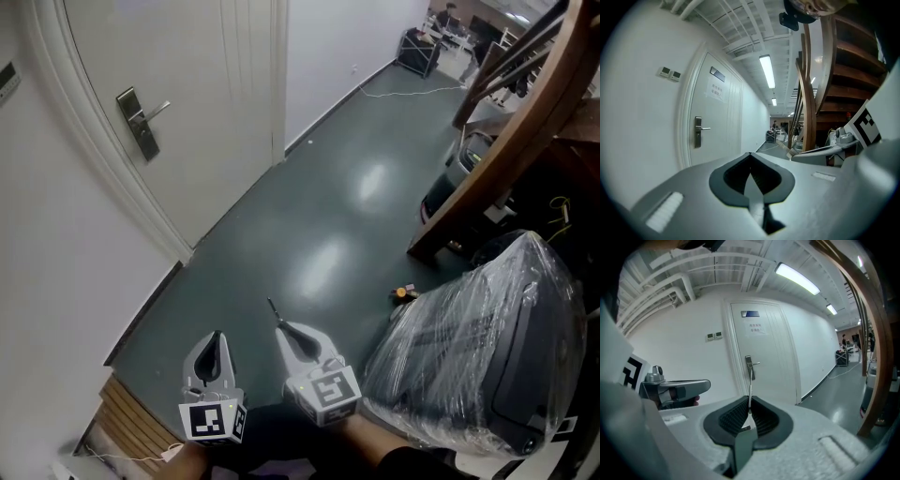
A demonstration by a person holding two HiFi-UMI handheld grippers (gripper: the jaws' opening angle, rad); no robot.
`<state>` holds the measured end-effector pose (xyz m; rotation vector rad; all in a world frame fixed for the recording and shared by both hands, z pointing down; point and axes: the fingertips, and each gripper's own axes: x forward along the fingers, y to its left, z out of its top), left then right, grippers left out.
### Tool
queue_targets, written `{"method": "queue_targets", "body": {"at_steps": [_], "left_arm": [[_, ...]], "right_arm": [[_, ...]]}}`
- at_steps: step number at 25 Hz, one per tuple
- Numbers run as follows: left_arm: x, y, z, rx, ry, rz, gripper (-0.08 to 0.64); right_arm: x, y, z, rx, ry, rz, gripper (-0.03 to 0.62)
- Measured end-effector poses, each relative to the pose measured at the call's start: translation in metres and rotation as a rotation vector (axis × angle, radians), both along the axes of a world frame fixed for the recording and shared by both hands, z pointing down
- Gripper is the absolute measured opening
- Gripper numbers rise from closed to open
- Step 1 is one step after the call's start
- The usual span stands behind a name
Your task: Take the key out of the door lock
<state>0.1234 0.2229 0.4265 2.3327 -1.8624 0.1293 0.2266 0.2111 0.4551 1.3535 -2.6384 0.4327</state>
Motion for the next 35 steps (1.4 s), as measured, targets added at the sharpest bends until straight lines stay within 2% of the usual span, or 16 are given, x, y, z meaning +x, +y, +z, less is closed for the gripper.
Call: {"method": "queue_targets", "body": {"at_steps": [6, 12, 25, 35], "left_arm": [[-0.036, 0.020, -0.002, 0.010, 0.013, -0.019, 0.018], [-0.056, 0.040, 0.002, 0.013, 0.024, 0.022, 0.018], [-0.079, 0.062, -0.002, 0.039, 0.046, 0.088, 0.018], [-0.089, 0.064, 0.000, 0.036, 0.029, 0.048, 0.018]], "right_arm": [[-0.035, 0.021, -0.009, 0.014, 0.023, -0.014, 0.014], [-0.061, 0.048, -0.008, 0.011, 0.048, 0.003, 0.015], [-0.085, 0.082, -0.003, 0.014, 0.086, 0.069, 0.014], [-0.087, 0.078, -0.009, 0.040, 0.077, 0.061, 0.012]]}}
